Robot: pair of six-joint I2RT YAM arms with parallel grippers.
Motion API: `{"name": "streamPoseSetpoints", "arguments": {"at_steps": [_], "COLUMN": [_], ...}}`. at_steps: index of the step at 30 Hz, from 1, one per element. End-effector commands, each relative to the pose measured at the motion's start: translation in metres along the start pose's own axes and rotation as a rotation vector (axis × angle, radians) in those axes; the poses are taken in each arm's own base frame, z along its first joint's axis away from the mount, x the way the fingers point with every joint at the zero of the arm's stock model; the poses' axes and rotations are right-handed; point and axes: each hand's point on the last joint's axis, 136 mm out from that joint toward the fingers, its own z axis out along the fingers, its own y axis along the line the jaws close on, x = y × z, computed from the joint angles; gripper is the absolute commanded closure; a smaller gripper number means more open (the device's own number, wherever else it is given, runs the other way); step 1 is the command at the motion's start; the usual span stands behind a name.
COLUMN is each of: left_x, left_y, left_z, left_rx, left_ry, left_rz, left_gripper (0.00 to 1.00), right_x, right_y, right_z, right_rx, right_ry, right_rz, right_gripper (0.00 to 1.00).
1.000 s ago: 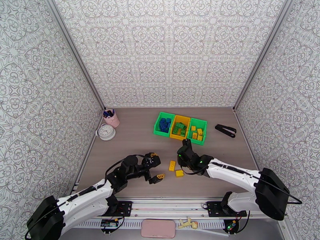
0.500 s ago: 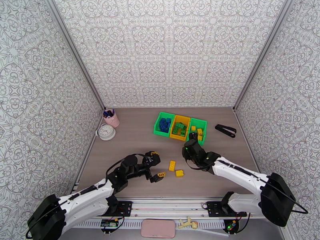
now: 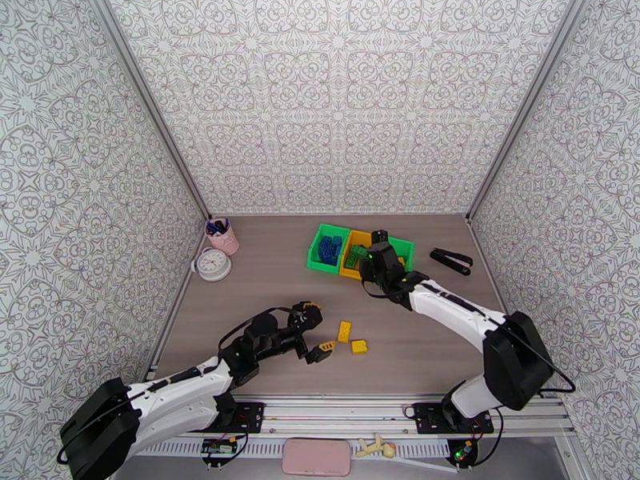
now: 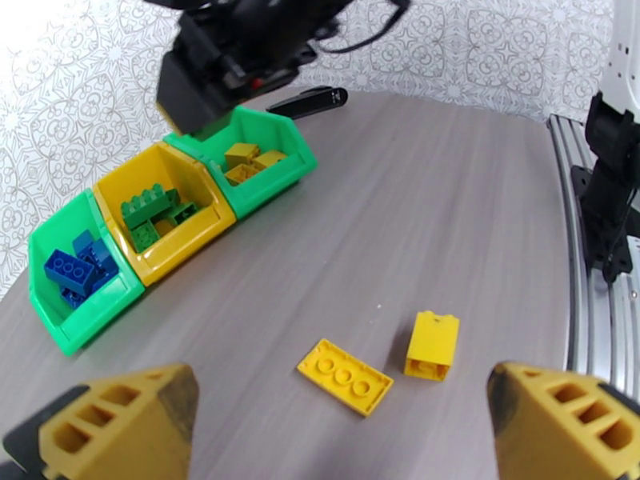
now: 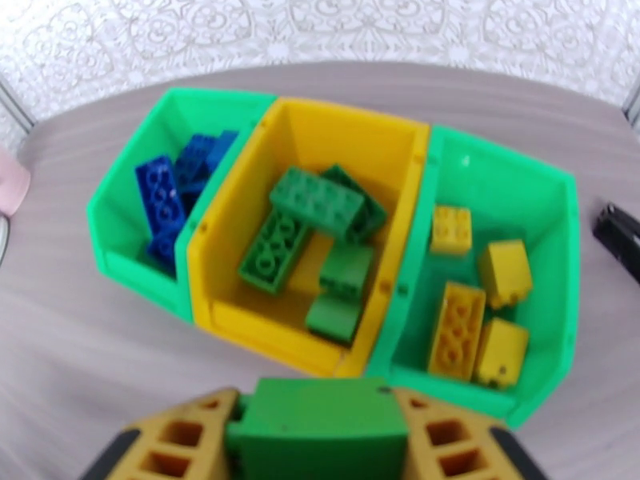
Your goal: Sort the legos into containers by color
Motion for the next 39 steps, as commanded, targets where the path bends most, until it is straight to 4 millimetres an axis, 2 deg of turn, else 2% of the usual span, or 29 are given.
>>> {"name": "streamPoseSetpoints", "arguments": {"at_steps": [1, 6, 11, 14, 16, 21, 24, 28, 31, 35, 39], "left_x": [-0.001, 0.001, 0.003, -0.001, -0.002, -0.002, -0.003, -0.004, -0.003, -0.001, -0.003], "left_y": [0.004, 0.001, -0.003, 0.000, 0.001, 0.006, 0.008, 0.006, 0.005, 0.002, 0.001], "left_z": [-0.002, -0.005, -0.008, -0.010, -0.010, -0.011, -0.013, -0.016, -0.020, -0.026, -0.032], "left_rx": [-0.048, -0.056, -0.048, -0.066, -0.073, -0.105, -0.123, -0.129, -0.130, -0.121, -0.119], "left_ry": [-0.017, -0.021, -0.009, -0.018, -0.020, -0.008, -0.017, -0.033, -0.030, -0.019, -0.016], "left_rz": [-0.015, -0.032, -0.030, -0.023, -0.018, -0.042, -0.061, -0.051, -0.035, 0.000, 0.028], "left_gripper": [0.00, 0.00, 0.00, 0.00, 0.00, 0.00, 0.00, 0.00, 0.00, 0.00, 0.00], "right_x": [-0.026, -0.030, -0.021, -0.016, -0.018, -0.034, -0.045, -0.054, -0.054, -0.042, -0.018], "right_y": [0.011, 0.016, 0.017, 0.015, 0.015, 0.022, 0.023, 0.021, 0.019, 0.018, 0.013], "right_z": [0.022, 0.061, 0.094, 0.106, 0.107, 0.086, 0.069, 0.045, 0.026, 0.003, -0.018], "right_rx": [-0.022, -0.026, -0.015, -0.015, -0.027, -0.078, -0.099, -0.122, -0.143, -0.185, -0.187], "right_ry": [-0.029, 0.002, 0.043, 0.058, 0.056, 0.018, -0.007, -0.041, -0.049, -0.037, -0.001], "right_rz": [-0.043, -0.027, -0.019, -0.008, 0.001, 0.021, 0.014, 0.002, -0.003, -0.010, -0.013], "right_gripper": [1.00, 1.00, 1.00, 0.99, 0.94, 0.60, 0.47, 0.36, 0.27, 0.20, 0.18]}}
